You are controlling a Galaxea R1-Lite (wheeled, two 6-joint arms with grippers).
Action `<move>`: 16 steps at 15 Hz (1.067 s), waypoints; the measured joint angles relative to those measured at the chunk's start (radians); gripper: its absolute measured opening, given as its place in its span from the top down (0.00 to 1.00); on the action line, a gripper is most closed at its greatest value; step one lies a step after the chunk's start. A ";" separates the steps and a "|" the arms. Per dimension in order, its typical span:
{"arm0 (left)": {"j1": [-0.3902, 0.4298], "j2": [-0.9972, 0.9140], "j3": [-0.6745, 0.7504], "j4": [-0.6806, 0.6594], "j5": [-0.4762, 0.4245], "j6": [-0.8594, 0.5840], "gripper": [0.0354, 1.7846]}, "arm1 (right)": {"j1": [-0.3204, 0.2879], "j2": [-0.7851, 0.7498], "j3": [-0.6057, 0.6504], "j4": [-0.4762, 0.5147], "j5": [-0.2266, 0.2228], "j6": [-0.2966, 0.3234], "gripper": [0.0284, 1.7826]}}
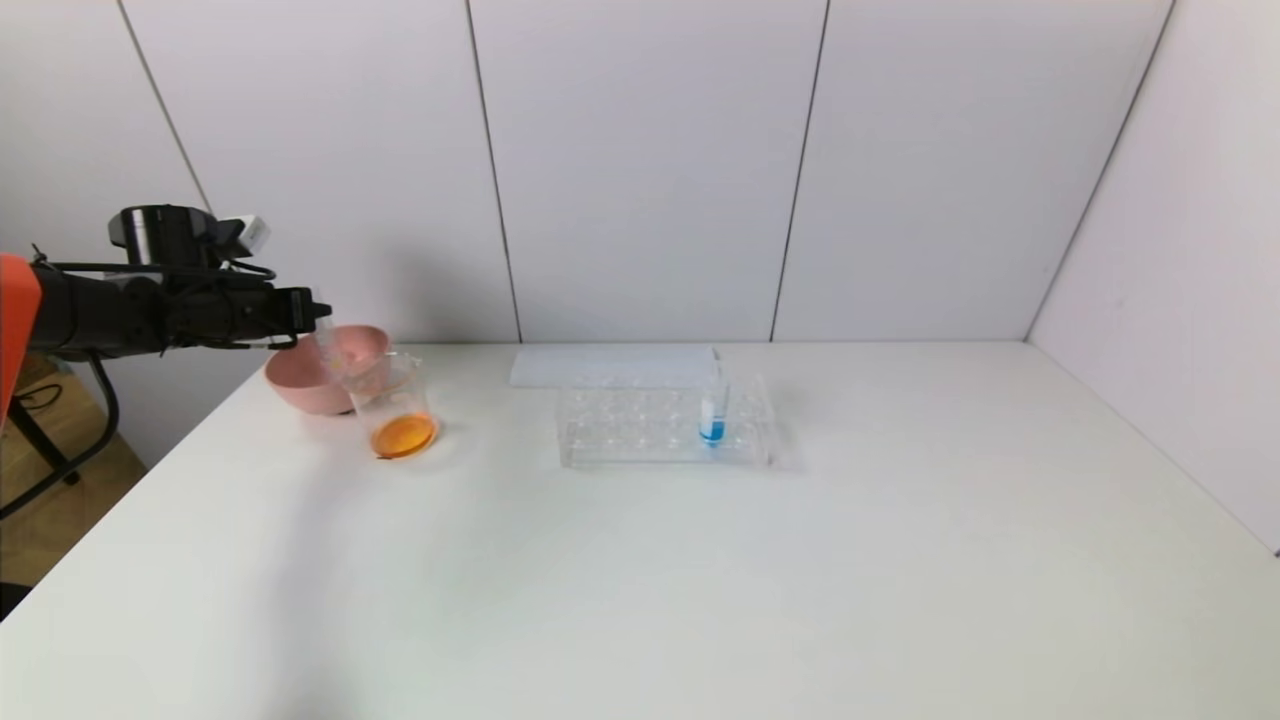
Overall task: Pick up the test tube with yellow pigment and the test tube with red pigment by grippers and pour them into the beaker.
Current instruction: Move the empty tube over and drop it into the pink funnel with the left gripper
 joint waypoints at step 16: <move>0.010 0.000 0.003 0.019 -0.008 -0.006 0.68 | 0.000 0.000 0.000 0.000 0.000 0.000 0.05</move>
